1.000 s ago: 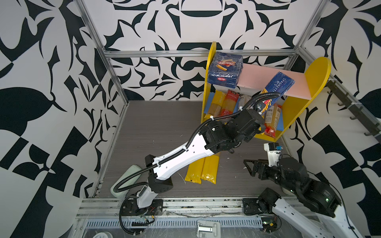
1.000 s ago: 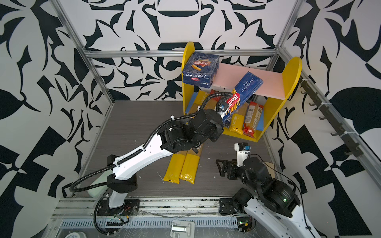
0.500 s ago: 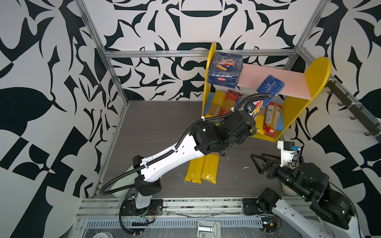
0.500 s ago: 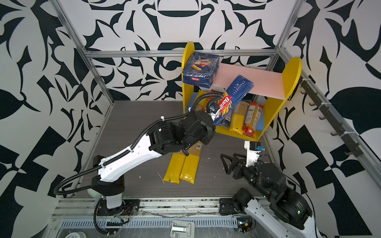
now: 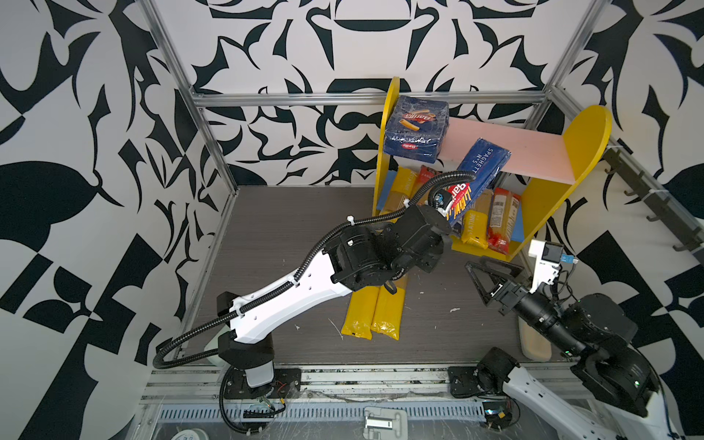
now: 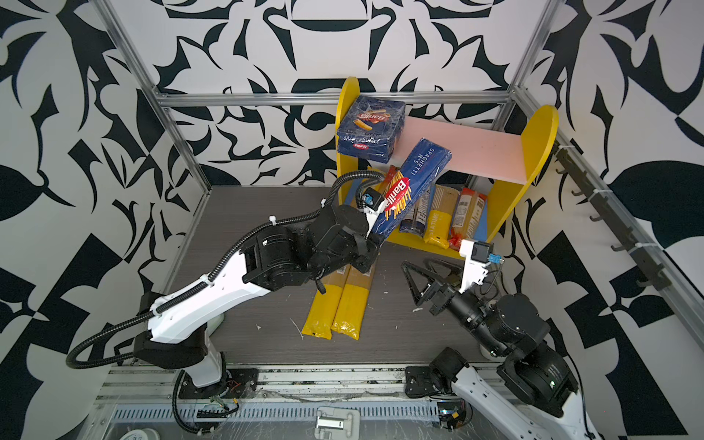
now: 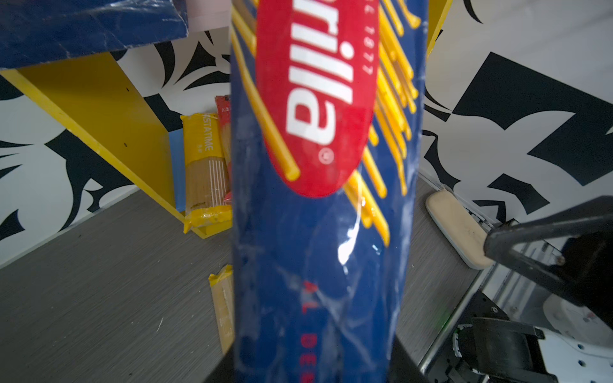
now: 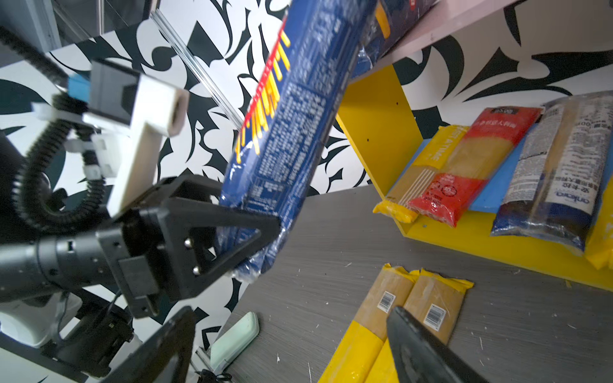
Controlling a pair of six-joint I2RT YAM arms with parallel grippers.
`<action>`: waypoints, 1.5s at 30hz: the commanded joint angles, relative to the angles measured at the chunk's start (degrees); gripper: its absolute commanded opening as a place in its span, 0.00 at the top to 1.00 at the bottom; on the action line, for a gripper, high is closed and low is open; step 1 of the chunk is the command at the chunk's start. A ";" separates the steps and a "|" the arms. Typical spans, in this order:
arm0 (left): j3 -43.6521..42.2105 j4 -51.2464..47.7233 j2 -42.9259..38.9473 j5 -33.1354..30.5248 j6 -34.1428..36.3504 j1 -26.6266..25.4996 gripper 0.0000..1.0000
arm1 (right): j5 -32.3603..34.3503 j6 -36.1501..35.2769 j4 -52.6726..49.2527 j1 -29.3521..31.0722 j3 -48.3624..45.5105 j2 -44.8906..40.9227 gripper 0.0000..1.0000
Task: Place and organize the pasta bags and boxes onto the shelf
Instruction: 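Hold the spaghetti box with left gripper while right gripper closes on it, then open the left gripper and draw it back while right gripper holds the box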
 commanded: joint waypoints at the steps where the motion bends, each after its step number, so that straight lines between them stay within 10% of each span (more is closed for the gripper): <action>1: 0.83 7.23 -3.32 -0.42 -1.86 0.10 0.77 | 0.59 0.71 8.95 0.23 1.36 3.06 0.08; 45: -9.81 13.19 -11.91 6.21 -5.21 0.10 0.77 | -4.44 6.14 27.80 -0.55 1.34 19.98 0.11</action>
